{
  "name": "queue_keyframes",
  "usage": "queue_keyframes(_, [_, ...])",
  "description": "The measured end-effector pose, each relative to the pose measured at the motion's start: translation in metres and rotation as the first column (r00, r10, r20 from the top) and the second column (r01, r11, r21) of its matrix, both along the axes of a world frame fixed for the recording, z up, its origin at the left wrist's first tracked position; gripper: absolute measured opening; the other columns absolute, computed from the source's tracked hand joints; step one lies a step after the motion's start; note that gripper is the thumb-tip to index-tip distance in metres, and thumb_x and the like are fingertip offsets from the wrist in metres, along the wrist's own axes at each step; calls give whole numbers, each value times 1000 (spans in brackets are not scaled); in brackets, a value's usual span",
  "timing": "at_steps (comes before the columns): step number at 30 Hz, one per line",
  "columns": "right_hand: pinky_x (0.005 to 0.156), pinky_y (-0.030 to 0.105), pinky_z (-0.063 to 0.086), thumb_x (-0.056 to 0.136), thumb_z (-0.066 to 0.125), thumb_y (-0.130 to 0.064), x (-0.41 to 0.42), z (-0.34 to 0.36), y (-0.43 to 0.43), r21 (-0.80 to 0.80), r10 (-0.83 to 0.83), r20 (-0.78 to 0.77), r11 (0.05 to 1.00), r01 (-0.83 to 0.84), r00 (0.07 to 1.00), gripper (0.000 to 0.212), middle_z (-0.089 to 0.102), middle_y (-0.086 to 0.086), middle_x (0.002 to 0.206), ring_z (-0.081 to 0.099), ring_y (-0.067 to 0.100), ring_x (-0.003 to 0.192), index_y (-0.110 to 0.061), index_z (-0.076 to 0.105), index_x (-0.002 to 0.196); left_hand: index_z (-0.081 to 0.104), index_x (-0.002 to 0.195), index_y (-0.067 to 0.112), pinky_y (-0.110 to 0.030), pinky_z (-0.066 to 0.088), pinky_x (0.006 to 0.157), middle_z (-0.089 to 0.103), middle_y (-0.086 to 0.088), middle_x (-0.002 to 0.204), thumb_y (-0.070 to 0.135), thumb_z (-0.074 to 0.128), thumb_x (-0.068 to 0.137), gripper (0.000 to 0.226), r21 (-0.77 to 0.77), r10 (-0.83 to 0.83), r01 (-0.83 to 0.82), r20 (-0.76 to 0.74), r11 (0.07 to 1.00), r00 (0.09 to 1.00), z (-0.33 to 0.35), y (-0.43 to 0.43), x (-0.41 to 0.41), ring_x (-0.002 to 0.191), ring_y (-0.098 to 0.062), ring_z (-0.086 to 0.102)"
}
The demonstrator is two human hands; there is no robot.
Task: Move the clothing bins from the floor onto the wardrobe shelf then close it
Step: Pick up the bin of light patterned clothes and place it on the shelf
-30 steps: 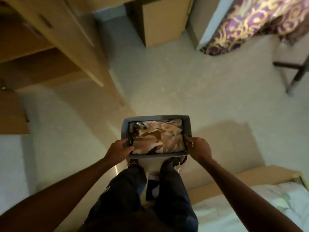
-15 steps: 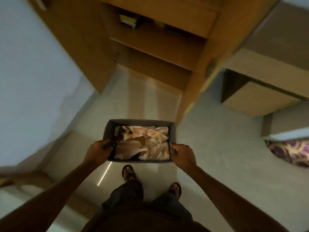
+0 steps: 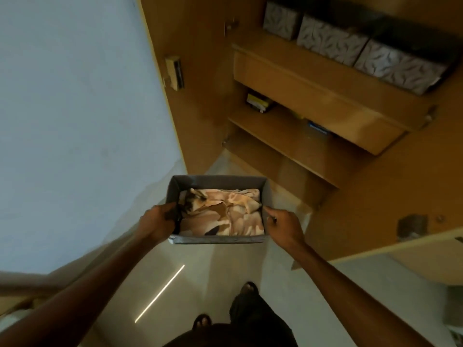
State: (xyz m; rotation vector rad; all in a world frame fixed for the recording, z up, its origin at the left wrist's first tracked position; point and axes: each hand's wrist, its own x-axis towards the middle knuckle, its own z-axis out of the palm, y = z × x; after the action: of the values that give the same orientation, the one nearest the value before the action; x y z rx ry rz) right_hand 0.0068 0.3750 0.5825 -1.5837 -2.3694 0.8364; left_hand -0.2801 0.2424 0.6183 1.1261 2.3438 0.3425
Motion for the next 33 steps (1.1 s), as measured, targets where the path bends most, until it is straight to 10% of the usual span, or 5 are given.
queue_keyframes(12, [64,26,37,90,52,-5,21,69,260,144,-360,-163,912,383,919,39,65,7,69,47,14,60,-14,62,126,61,126,27,-39,55,74,68,-7,100,20,52,86,41,298,-265,199,200,934,943,33,331,-9,92,-32,66])
queue_keyframes(20, [70,33,49,91,50,-9,44,124,382,264,-507,-237,787,557,828,40,72,17,105,66,36,88,-20,60,129,62,128,19,-30,49,69,69,-6,99,16,54,93,36,470,-398,284,162,836,903,97,515,17,83,-28,63])
queue_keyframes(25, [72,27,46,91,50,-8,67,140,448,291,-592,-294,693,660,751,40,71,16,109,67,34,90,-16,60,128,64,125,26,-42,53,86,70,-15,114,18,60,86,39,498,-488,409,33,765,872,129,607,45,101,-39,63])
queue_keyframes(33, [78,48,54,91,48,-6,139,157,501,233,-728,-235,600,765,644,28,68,20,97,63,35,83,-6,66,113,70,95,31,-34,51,71,72,-6,93,28,56,83,18,437,-728,654,3,618,686,137,717,119,85,-29,66])
